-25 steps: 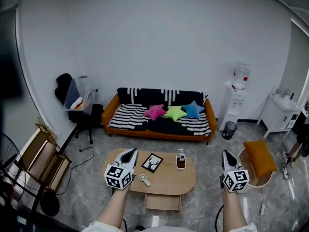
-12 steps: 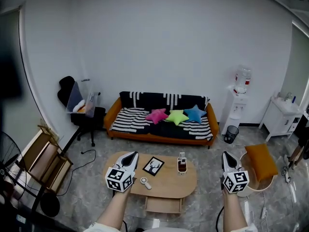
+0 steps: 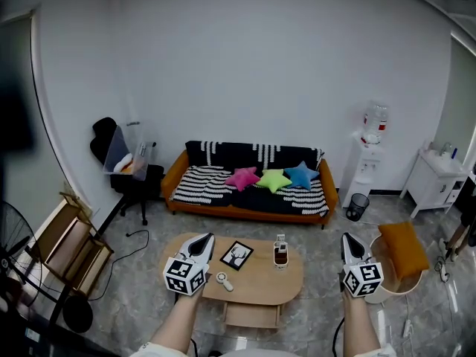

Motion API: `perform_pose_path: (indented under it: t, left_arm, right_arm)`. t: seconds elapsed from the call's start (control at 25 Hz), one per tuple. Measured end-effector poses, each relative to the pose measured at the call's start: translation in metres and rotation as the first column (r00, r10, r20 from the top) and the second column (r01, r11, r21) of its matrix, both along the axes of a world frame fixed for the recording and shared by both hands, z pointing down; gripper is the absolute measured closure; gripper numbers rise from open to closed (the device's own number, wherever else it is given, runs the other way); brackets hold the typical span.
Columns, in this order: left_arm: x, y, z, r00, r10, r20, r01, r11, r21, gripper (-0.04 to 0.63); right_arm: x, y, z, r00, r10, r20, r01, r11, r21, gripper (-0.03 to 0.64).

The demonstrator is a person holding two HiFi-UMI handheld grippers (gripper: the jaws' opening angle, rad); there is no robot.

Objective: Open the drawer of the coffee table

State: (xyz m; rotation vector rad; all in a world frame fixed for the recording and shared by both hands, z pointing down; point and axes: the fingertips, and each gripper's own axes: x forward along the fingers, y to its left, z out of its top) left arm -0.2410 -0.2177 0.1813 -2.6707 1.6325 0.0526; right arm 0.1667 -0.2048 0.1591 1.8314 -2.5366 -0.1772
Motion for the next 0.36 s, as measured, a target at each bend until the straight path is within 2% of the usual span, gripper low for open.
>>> perform_pose_path:
  t: [0.36]
  left_arm:
    - [0.01, -0.0036, 0.0039, 1.0, 0.006, -0.002, -0.006, 1.0, -0.003, 0.597]
  right_arm:
    - [0.0033, -0.0059, 0.0017, 1.0, -0.01, 0.006, 0.01, 1.0, 0.002, 0.614]
